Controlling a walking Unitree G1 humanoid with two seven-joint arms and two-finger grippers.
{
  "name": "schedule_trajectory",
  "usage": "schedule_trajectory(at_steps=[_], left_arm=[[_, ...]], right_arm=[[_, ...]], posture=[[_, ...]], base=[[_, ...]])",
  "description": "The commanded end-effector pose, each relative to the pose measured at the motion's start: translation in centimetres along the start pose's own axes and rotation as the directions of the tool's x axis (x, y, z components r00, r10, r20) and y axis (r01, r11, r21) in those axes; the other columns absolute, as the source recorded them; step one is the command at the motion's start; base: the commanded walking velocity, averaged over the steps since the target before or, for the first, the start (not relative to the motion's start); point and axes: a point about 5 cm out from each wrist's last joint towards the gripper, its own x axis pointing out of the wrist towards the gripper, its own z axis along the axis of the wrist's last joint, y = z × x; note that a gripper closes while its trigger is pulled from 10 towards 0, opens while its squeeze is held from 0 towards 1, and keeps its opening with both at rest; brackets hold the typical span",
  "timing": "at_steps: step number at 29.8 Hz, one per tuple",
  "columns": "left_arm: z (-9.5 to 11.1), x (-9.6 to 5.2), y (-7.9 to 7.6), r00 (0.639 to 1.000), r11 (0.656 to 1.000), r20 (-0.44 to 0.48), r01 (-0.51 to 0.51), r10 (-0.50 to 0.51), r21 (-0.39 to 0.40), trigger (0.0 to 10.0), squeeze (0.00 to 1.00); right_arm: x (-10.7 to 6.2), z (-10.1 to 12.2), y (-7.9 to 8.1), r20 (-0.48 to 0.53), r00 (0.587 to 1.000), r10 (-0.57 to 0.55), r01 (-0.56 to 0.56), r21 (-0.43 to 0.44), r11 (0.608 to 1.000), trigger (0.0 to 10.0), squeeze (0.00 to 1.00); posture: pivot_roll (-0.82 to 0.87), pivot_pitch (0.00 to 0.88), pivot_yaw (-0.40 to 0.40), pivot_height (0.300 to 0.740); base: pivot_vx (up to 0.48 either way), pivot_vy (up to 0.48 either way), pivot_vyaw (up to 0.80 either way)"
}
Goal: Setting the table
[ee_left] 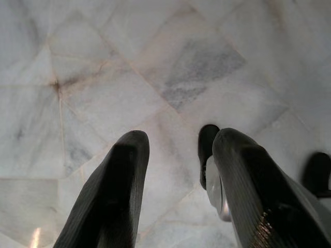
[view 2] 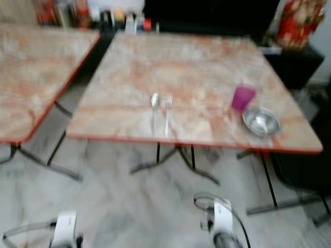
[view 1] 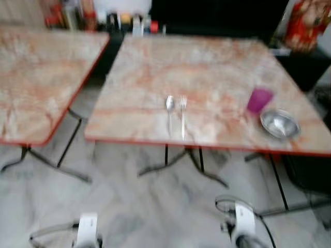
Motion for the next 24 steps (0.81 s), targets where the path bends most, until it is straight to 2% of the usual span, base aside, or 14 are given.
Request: schedule_trajectory(at_steps=[1,24], left_arm=[[-0.04,-0.01,-0.46,1.0,1.0,-0.003,0.011,-0.011,0.011,10.0,0.0],[0.13,0.02,-0.32,1.0,1.0,0.001,0.0,0.0,0.006,10.0,0.0]], right_arm=[[-0.13,-0.33,-0.83,-0.008,1.0,-0.023,0.023,0.003,1.0,10.0,0.0],[-0.13,-0.35,-0.81,-0.01,1.0,-0.02,0.02,-0.005,1.0,10.0,0.0]], posture=[[0.02,0.091,-0.02,0.736],[0.02,0.092,-0.021,0.736]], base=[[0.0,-0.461,0.0],[0.0,-0.436,0.0]])
